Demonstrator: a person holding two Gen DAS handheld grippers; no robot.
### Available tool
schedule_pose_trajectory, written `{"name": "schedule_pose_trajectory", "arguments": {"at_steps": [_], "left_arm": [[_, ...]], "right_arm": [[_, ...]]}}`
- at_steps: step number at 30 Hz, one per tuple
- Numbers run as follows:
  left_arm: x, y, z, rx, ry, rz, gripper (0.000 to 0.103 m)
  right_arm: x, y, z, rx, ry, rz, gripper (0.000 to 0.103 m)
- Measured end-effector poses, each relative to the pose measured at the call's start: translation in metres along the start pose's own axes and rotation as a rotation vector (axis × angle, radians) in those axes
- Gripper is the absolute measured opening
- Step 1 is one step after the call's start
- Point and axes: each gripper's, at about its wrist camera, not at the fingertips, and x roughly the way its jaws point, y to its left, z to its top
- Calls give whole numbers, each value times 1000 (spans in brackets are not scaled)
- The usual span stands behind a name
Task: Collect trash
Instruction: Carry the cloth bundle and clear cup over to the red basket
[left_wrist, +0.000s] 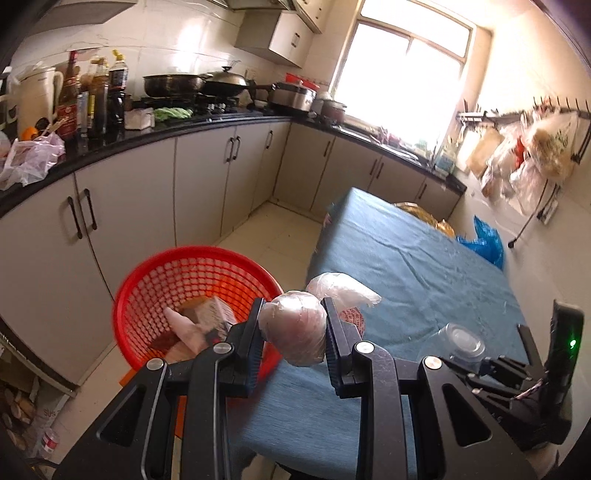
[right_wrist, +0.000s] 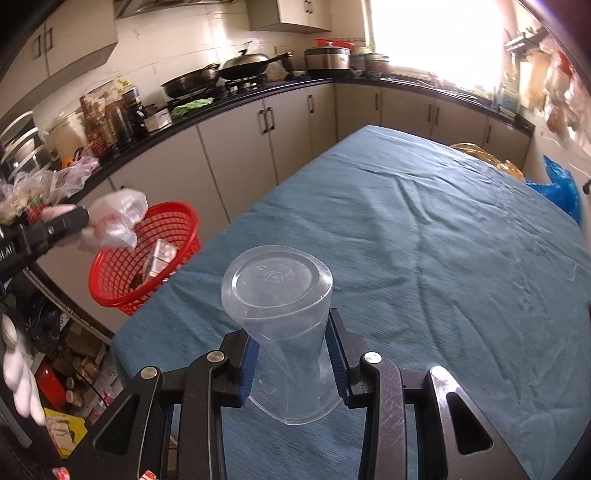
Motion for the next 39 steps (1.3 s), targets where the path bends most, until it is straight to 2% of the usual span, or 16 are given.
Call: {"name": "schedule_pose_trajectory", "arguments": {"at_steps": [11, 20, 29, 39], "left_arm": [[-5, 67, 29, -73, -68, 150, 28], [19, 90, 28, -62, -41, 244, 28], [44, 92, 18, -35, -8, 304, 28], [61, 97, 12, -47, 28, 293, 28]], "right_arm": [[28, 45, 27, -83, 5, 104, 38], [58, 76, 52, -87, 20, 220, 38], [79, 108, 79, -97, 1, 297, 38], [94, 126, 92, -101, -5, 312, 38]]}}
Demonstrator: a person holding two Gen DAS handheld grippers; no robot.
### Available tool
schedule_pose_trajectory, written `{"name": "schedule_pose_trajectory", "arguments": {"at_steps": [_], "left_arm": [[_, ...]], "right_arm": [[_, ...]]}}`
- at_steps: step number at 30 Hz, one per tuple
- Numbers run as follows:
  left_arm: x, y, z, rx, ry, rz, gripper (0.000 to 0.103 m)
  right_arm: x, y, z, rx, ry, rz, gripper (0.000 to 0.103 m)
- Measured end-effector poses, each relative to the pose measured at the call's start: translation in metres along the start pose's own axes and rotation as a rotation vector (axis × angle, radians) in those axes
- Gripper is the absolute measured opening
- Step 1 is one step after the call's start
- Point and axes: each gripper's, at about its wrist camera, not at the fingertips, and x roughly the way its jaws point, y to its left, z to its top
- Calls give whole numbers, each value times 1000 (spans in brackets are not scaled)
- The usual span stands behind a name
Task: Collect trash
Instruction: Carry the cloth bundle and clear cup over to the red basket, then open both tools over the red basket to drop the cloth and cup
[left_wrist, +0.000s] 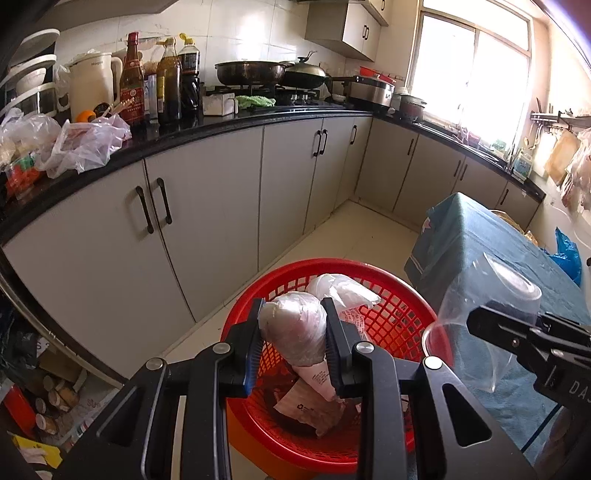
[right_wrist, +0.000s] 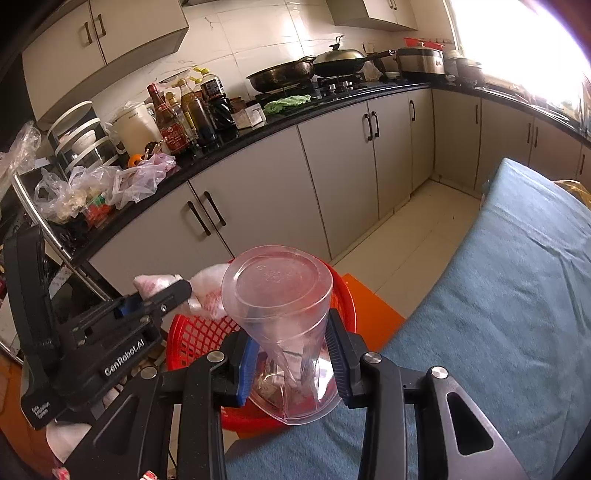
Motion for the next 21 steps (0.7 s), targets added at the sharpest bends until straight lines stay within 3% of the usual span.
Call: {"name": "schedule_pose_trajectory", "arguments": {"at_steps": [21], "left_arm": [[23, 12, 3, -63, 67, -41, 28]], "right_arm": [[32, -4, 11, 7, 12, -7, 38]]}}
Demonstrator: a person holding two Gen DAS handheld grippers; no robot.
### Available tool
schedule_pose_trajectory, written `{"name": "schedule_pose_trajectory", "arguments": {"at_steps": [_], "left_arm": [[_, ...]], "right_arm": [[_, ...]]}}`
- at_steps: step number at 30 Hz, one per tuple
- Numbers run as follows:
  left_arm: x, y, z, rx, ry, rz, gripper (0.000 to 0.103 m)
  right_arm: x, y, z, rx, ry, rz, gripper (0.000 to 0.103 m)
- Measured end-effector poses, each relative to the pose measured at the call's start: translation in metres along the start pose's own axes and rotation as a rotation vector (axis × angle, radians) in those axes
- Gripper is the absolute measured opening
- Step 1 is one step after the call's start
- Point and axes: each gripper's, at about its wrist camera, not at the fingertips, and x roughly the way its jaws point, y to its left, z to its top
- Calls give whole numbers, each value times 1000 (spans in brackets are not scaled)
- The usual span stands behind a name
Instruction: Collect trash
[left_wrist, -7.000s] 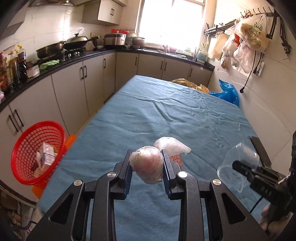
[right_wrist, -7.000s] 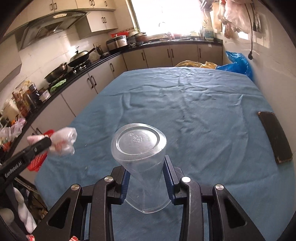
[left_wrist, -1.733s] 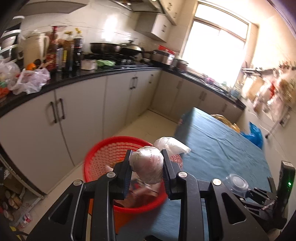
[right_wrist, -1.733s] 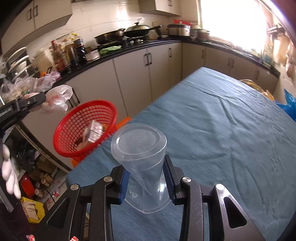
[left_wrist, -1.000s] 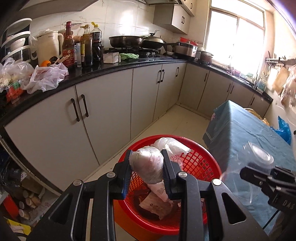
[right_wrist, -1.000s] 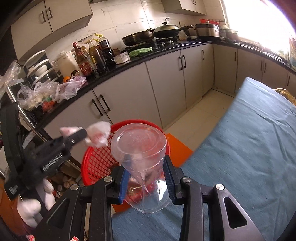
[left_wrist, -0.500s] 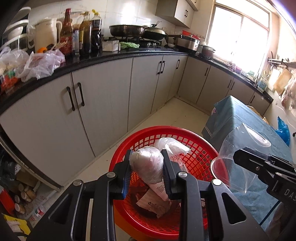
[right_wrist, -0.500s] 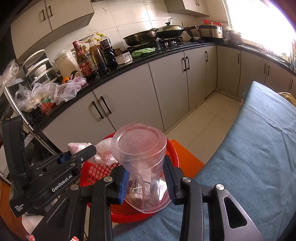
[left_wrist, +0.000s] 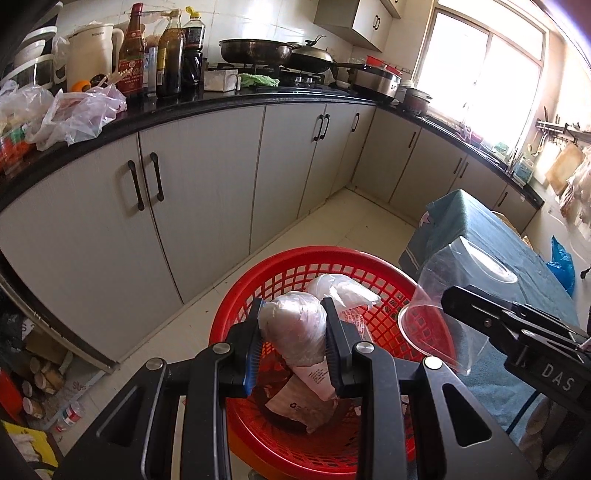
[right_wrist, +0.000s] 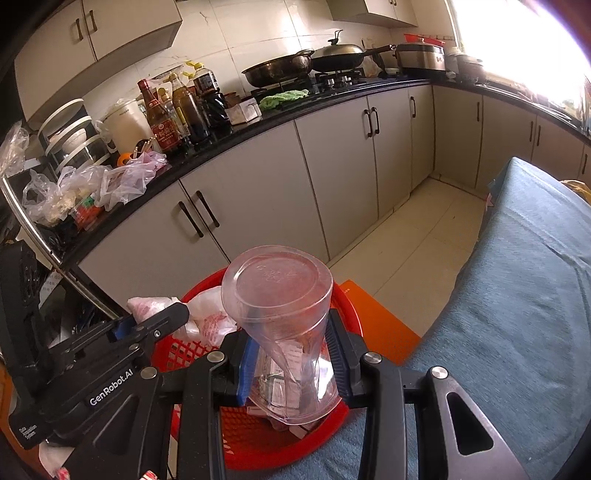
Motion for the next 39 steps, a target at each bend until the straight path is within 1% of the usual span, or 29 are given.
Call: {"name": "schedule_pose_trajectory", "arguments": {"at_steps": [6, 13, 14, 15, 16, 17, 19, 21, 23, 26, 30, 31, 33, 34, 39], "left_arm": [[2, 1, -1, -6, 10, 0, 28], [-4, 1, -1, -19, -2, -3, 29], [-5, 1, -1, -20, -3, -4, 32], [-6, 1, -1, -22, -6, -5, 38], [-8, 1, -2, -24, -10, -4, 42], [-9, 2, -2, -26, -15, -3, 47], [-15, 1, -2, -28, -27, -3, 51], [-22, 2, -3, -30, -42, -1, 57], [-29, 2, -4, -36, -57, 0, 62], [-39, 2, -6, -42, -72, 0, 64], [-54, 1, -12, -46, -99, 3, 69], [-58, 0, -13, -45, -110, 10, 70], [-68, -2, -17, -41, -138, 31, 76], [-74, -4, -20, -37, -161, 48, 77], [-107, -15, -33, -17, -293, 150, 91]], "right_arm": [[2, -3, 0, 4, -1, 1, 38], [4, -4, 1, 11, -2, 14, 40], [5, -5, 1, 15, -1, 22, 41], [4, -5, 1, 19, 0, 30, 45], [4, -6, 1, 24, 1, 37, 52], [4, -6, 1, 28, -1, 38, 54], [1, -6, 1, 34, -10, 39, 55], [-3, -6, 2, 40, -18, 43, 56], [-10, -7, 2, 47, -30, 45, 56], [-21, -8, 1, 55, -46, 40, 59], [-37, -11, -6, 68, -59, 26, 62], [-41, -12, -8, 70, -59, 22, 62], [-49, -14, -14, 73, -59, 11, 63], [-53, -15, -18, 74, -60, 5, 63], [-78, -19, -38, 67, -70, -39, 67]]}}
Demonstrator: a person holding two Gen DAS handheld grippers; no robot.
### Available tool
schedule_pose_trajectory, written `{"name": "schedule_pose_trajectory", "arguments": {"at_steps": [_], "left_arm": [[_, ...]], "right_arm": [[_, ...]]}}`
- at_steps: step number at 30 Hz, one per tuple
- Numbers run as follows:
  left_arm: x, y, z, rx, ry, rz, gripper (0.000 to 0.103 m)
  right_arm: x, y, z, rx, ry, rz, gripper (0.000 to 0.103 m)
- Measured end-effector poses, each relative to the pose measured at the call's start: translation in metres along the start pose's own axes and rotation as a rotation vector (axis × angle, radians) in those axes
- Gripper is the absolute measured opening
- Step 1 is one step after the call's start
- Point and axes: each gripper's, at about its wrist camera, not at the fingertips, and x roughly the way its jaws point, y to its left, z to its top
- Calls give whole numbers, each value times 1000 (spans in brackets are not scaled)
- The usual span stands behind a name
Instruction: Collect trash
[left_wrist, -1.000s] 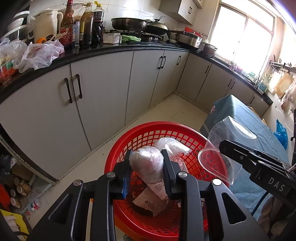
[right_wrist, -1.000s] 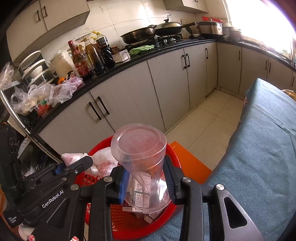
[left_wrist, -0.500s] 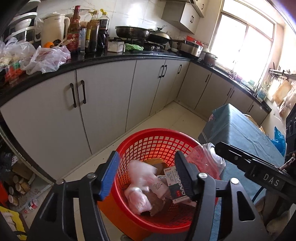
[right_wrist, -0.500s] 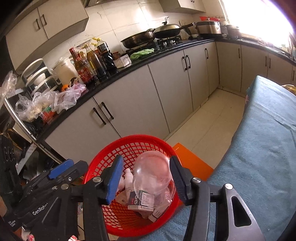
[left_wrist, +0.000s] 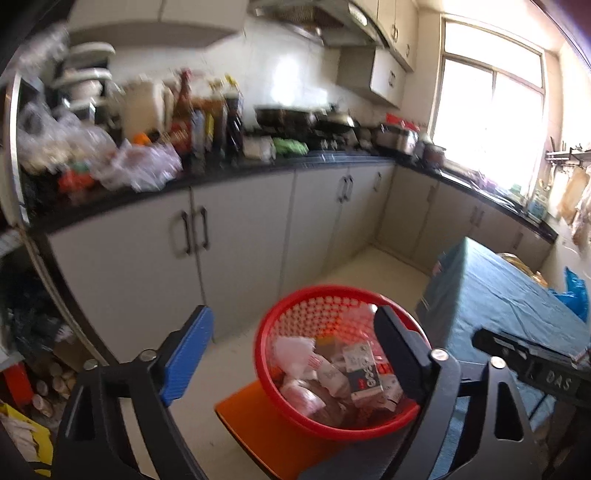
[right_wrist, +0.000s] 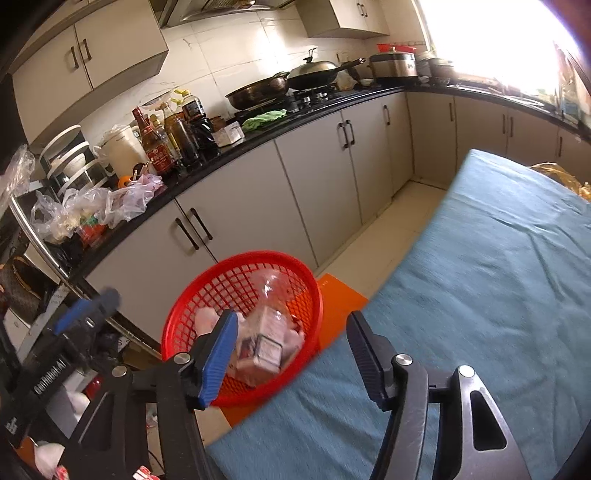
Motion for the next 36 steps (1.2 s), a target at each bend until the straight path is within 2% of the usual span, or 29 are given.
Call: {"name": "schedule_pose_trajectory", "arguments": {"at_steps": [5, 9, 12, 15, 19, 25, 29, 36], "left_arm": [[-34, -7, -3, 16, -109, 97, 98], [-60, -10, -11, 7, -168, 190, 99], [-75, -14, -18, 19, -198, 210, 102], [-91, -22, -26, 49, -205, 184, 103], [-101, -29, -36, 54, -148, 108, 103], [-106, -42, -52, 70, -81, 52, 103], [-108, -49, -63, 81, -39, 25, 103], [-117, -60, -76, 111, -9, 26, 103]], "right_arm": [[-26, -2, -20, -27, -17, -48, 70], [-48, 0, -37, -41, -39, -70, 73], [-62, 0, -49, -50, -49, -79, 73], [-76, -2, -61, -57, -62, -91, 75], [-89, -5, -77, -57, -74, -112, 78], [-103, -15, -96, -47, -76, -154, 78], [-112, -21, -103, -40, -83, -183, 78], [-124, -19, -113, -68, -110, -230, 80]]}}
